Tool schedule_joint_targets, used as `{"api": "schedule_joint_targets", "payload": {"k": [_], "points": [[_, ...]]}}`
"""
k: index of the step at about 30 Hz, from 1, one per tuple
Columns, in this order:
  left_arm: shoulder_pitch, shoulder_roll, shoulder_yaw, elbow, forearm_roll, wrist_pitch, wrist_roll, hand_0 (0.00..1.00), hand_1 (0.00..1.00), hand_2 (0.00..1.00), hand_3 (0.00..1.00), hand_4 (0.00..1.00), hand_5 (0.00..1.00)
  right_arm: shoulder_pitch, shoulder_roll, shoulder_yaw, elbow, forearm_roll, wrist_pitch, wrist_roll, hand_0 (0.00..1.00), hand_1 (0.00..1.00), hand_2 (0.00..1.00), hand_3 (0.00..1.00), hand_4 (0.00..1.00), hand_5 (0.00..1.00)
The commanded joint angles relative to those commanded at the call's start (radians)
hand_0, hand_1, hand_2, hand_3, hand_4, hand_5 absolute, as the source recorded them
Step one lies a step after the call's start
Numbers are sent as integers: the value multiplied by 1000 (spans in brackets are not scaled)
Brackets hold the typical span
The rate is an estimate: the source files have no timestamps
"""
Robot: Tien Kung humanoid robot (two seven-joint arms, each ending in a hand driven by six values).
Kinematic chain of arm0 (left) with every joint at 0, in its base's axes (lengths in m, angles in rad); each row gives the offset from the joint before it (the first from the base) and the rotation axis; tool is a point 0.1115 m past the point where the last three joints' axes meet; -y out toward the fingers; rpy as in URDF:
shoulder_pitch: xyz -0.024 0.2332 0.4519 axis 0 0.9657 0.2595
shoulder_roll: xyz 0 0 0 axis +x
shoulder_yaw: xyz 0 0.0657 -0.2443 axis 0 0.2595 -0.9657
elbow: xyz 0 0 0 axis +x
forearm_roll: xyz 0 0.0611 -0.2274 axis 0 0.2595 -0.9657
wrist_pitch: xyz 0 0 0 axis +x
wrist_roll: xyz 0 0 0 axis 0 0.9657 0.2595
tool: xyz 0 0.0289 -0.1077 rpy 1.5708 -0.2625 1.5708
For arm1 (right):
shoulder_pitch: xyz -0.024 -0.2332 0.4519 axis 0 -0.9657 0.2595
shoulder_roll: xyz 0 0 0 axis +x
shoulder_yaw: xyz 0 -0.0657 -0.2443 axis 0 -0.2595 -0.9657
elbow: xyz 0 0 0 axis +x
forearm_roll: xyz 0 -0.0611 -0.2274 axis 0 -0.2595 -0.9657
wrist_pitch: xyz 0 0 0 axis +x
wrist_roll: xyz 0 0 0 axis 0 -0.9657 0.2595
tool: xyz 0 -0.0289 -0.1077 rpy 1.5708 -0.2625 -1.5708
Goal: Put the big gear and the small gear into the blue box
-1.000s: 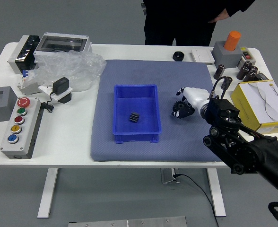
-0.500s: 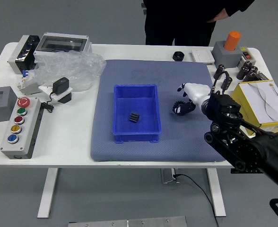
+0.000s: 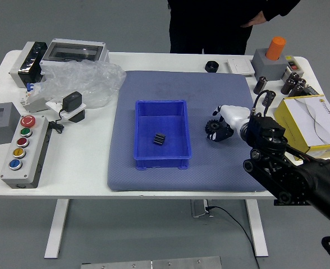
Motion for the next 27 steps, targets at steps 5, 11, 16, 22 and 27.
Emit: {"api": "schedule_joint_targets", "payload": {"k": [5, 11, 16, 22, 27], "points": [[0, 0, -2, 0, 4, -1, 0, 825, 793, 799, 835, 624, 232, -1, 2, -4, -9, 0, 1, -1, 661, 572, 692, 764, 833, 361], [0, 1, -3, 0, 6, -1, 0, 825, 793, 800, 835, 625, 236, 2, 6, -13, -17, -2, -4, -2, 653, 566, 673, 738, 827, 368], [-1, 3, -2, 0, 6, -1, 1, 825, 793, 800, 835, 624, 237, 13, 8, -30, -27, -3, -12, -1, 612, 500, 604, 673, 788, 393], [-2, 4, -2, 0, 7, -1, 1, 825, 793, 800, 835, 623, 238, 27, 10, -57, -41, -4, -16, 0, 575, 469, 551, 658, 742, 381], [-3, 3, -1, 0, 6, -1, 1, 825, 793, 800, 836, 623, 241, 31, 13, -70, -49, -9, -21, 2, 587, 459, 526, 645, 750, 316]]}}
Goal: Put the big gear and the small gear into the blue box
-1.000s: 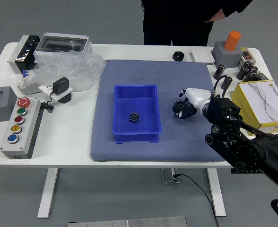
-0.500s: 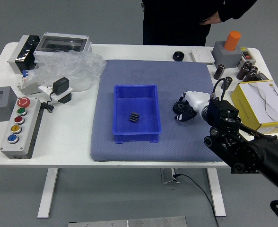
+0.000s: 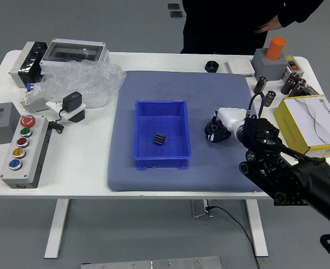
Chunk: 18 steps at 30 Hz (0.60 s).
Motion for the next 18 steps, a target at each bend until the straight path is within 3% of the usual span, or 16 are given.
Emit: {"api": "schedule_joint_targets", "payload": {"k": [9, 10, 18], "points": [[0, 0, 3, 0, -5, 1, 0, 825, 792, 801, 836, 625, 247, 5, 1, -5, -9, -2, -21, 8, 607, 442, 486, 602, 771, 270], [0, 0, 3, 0, -5, 1, 0, 825, 791, 801, 836, 624, 253, 6, 0, -5, -8, -1, -22, 8, 615, 434, 457, 551, 762, 241], [-1, 2, 3, 0, -7, 2, -1, 825, 791, 799, 835, 625, 255, 17, -8, 7, 2, -5, -27, 3, 617, 427, 451, 529, 749, 237]]}}
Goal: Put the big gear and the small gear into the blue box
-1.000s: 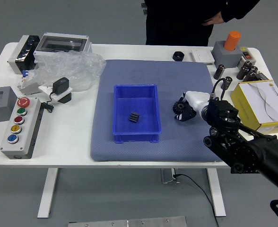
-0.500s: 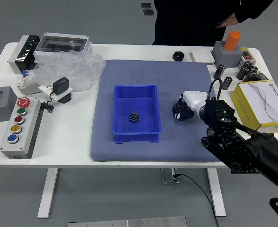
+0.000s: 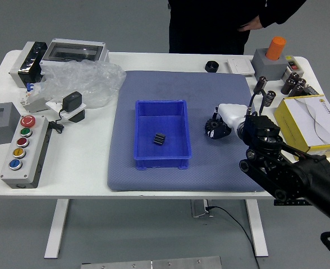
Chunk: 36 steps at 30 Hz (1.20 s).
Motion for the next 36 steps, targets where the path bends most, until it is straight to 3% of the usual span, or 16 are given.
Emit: {"api": "schedule_joint_targets", "payload": {"k": [13, 24, 30, 36], "points": [[0, 3, 0, 0, -4, 1, -1, 825, 791, 801, 835, 626, 257, 22, -27, 33, 41, -9, 7, -14, 611, 426, 447, 516, 728, 241], [-1, 7, -5, 0, 1, -1, -1, 824, 791, 801, 836, 625, 259, 47, -47, 63, 185, -38, 28, -43, 608, 428, 443, 514, 715, 244], [1, 7, -11, 0, 9, -2, 0, 824, 791, 802, 836, 624, 260, 55, -19, 56, 269, -49, 41, -58, 605, 428, 444, 516, 705, 253], [4, 7, -14, 0, 18, -4, 1, 824, 791, 800, 835, 622, 257, 56, 40, 40, 288, -54, 42, -62, 603, 429, 446, 518, 705, 264]]}}
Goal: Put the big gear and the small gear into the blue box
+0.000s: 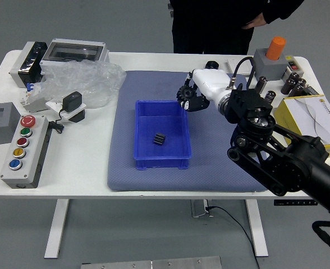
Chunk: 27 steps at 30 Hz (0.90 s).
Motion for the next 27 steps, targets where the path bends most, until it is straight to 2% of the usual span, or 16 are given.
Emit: {"api": "schedule_joint_targets", "payload": {"k": [3, 4, 9, 10, 15, 16, 21, 22, 27], "points": [[2, -1, -2, 0, 5, -1, 1, 824, 791, 800, 835, 622, 257, -5, 26, -8, -4, 1, -2, 0, 603, 429, 446, 518, 705, 264], [2, -1, -2, 0, 7, -2, 1, 825, 791, 801, 835, 621, 257, -7, 33, -8, -6, 1, -2, 0, 597, 445, 470, 558, 716, 320], [3, -2, -4, 0, 13, -3, 2, 825, 791, 801, 835, 621, 257, -17, 54, -7, -19, 18, 25, -9, 597, 445, 470, 558, 716, 320], [4, -2, -4, 0, 14, -3, 2, 825, 791, 801, 836, 620, 258, -18, 57, -4, -22, 26, 36, -12, 616, 547, 603, 759, 868, 608], [5, -1, -4, 0, 17, -4, 3, 825, 791, 801, 836, 620, 258, -22, 65, 15, -36, 50, 68, -15, 616, 547, 603, 759, 868, 608], [5, -1, -4, 0, 17, -4, 3, 825, 791, 801, 836, 617, 254, -22, 65, 19, -37, 52, 70, -15, 699, 643, 748, 991, 973, 740], [6, -2, -4, 0, 17, -4, 2, 825, 791, 801, 836, 617, 254, -26, 65, 46, -31, 51, 79, -16, 699, 643, 748, 991, 973, 740], [7, -2, -4, 0, 16, -4, 2, 826, 791, 800, 836, 614, 252, -26, 64, 52, -27, 48, 80, -16, 713, 660, 773, 996, 998, 778], [7, -4, -3, 0, 11, -3, 1, 826, 791, 800, 836, 614, 252, -44, 42, 113, 26, 32, 81, -14, 713, 660, 773, 996, 998, 778]]}}
